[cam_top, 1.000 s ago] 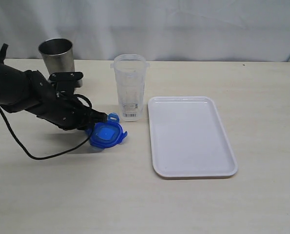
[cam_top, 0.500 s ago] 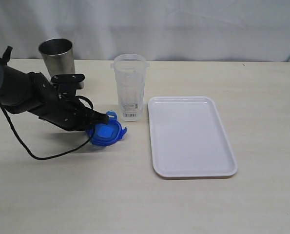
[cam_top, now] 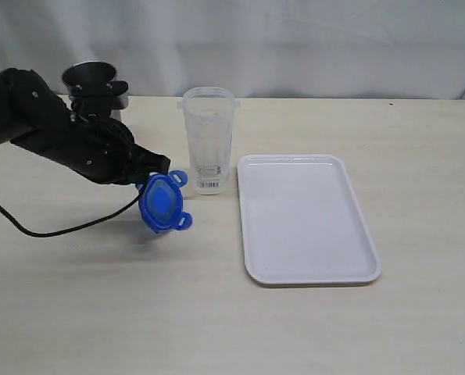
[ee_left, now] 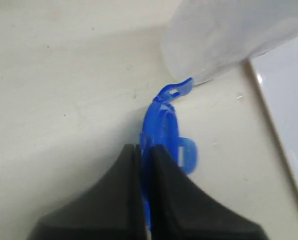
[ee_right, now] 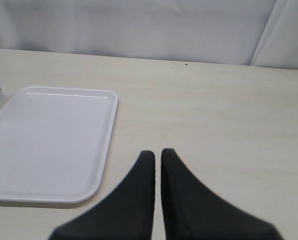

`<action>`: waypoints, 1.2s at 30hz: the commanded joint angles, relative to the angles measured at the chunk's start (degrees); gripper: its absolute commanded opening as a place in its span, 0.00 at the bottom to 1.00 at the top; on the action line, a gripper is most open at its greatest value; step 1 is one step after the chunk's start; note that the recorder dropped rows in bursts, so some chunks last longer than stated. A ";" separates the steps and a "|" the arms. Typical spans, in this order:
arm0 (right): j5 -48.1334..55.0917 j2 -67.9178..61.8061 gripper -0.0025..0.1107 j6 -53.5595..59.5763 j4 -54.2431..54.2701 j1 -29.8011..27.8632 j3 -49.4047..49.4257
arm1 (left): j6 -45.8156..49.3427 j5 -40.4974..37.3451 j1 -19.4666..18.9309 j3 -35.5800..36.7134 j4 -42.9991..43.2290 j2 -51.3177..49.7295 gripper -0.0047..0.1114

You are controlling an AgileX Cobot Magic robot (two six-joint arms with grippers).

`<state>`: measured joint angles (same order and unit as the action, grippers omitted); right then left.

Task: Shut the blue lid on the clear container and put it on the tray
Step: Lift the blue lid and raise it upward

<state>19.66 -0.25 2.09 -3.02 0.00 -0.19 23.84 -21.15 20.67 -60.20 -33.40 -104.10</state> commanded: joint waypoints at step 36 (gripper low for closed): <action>-0.04 0.25 0.06 0.03 -0.30 -0.40 0.19 | -20.82 9.46 -0.03 -11.55 49.44 12.53 0.04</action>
<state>19.66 -0.25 2.09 -3.02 0.00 -0.19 3.15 -11.95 20.67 -69.05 15.29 -88.06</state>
